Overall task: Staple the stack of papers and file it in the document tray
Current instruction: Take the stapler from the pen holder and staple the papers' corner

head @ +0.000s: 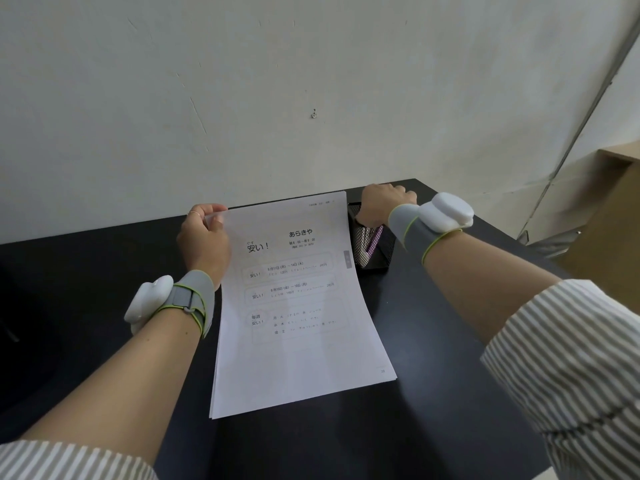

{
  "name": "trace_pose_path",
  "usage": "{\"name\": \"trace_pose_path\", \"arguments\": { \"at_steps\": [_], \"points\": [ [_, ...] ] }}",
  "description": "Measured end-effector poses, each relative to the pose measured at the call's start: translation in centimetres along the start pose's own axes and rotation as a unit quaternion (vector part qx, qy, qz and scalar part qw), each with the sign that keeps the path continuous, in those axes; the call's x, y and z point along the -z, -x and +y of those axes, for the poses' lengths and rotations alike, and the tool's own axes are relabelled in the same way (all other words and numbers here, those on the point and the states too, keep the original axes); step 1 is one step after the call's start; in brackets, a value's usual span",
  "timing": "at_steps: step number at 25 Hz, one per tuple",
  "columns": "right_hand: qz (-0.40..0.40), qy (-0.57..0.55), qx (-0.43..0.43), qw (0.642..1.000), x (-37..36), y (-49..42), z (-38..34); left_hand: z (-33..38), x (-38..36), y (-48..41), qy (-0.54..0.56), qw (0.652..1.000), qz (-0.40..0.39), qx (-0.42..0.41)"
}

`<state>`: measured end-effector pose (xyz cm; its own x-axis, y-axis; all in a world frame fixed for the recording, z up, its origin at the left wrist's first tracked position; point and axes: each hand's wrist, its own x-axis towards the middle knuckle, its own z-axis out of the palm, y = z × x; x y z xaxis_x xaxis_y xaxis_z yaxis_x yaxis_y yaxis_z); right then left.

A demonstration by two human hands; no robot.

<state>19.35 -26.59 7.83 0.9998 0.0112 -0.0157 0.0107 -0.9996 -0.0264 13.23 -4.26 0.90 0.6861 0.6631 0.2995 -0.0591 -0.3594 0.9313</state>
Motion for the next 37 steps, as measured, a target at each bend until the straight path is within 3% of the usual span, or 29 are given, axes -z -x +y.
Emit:
{"name": "trace_pose_path", "arguments": {
  "at_steps": [4,14,25,37],
  "points": [
    [-0.035,0.033,0.013,0.999,0.2,-0.5,0.0,-0.2,-0.3,-0.1,-0.002,1.0,-0.007,-0.003],
    [-0.023,0.088,0.017,0.996,0.2,-1.1,-0.4,-0.8,-0.8,-0.3,0.004,1.0,-0.01,0.023],
    [-0.012,0.061,0.006,0.998,0.6,-0.7,-0.2,-0.7,-0.7,-0.1,0.01,1.0,-0.008,0.019],
    [-0.073,0.149,0.045,0.985,0.9,-0.4,-0.6,-0.7,-0.6,-0.2,0.009,0.999,-0.014,0.029]
  ]
}}
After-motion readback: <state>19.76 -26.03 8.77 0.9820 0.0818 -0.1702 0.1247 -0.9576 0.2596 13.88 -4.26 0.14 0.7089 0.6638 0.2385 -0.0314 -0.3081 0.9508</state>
